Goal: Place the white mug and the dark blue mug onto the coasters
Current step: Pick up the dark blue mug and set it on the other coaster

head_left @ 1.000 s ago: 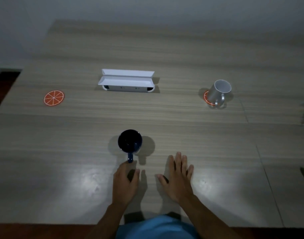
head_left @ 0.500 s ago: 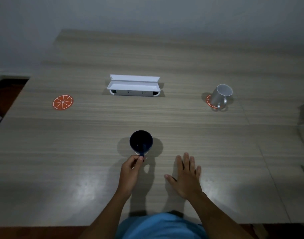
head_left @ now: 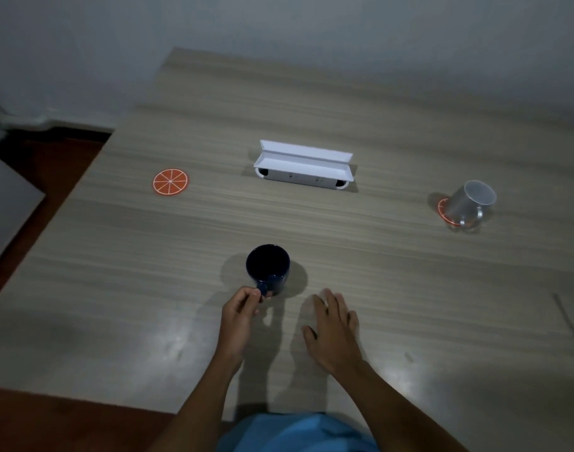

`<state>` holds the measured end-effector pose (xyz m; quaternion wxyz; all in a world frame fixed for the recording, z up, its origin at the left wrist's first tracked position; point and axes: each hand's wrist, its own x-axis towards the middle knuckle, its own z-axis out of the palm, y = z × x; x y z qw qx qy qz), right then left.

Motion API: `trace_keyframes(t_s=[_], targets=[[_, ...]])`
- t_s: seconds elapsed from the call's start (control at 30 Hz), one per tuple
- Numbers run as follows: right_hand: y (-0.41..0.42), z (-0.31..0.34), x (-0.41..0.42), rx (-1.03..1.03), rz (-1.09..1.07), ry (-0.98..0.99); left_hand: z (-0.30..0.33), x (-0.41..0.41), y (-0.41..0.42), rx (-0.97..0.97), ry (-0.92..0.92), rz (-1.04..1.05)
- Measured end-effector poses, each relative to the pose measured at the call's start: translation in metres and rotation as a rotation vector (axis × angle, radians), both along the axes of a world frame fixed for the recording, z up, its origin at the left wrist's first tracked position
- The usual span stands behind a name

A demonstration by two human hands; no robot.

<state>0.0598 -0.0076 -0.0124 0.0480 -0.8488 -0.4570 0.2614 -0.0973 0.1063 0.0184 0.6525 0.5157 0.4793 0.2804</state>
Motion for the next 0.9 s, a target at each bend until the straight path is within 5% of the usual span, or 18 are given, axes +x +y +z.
trace_keyframes(t_s=[0.47, 0.9], targets=[[0.163, -0.004, -0.085, -0.031, 0.256, 0.0, 0.004, -0.086, 0.136, 0.011, -0.009, 0.312], [0.162, -0.026, -0.089, 0.009, 0.24, -0.062, -0.007, -0.068, 0.244, 0.025, -0.069, 0.462]])
